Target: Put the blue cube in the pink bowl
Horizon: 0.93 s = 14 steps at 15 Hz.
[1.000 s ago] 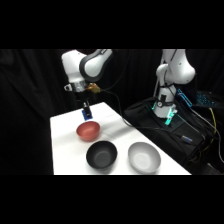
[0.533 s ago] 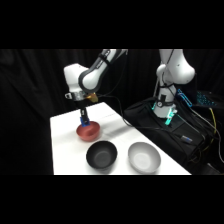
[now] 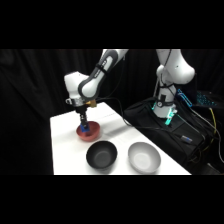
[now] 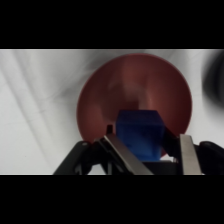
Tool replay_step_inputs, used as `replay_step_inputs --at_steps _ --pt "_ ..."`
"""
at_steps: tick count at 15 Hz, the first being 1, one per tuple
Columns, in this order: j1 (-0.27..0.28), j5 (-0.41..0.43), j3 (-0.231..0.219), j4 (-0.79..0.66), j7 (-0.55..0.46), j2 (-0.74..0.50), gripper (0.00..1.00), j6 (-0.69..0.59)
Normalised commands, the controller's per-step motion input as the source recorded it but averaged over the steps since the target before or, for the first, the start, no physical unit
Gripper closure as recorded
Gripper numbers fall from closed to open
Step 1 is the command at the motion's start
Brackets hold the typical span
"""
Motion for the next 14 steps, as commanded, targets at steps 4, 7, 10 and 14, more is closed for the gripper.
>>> replay_step_inputs --at_steps 4,7,10,14 --pt "-0.020 -0.056 -0.027 0.14 0.14 -0.04 0.00 -0.13" --pt "0.007 -0.090 -0.050 0.04 0.17 -0.25 0.00 -0.29" --pt "0.062 -0.149 -0.077 -0.02 0.21 -0.38 0.00 -0.37" --pt "0.101 -0.181 -0.082 0.03 0.21 -0.37 0.00 -0.35"
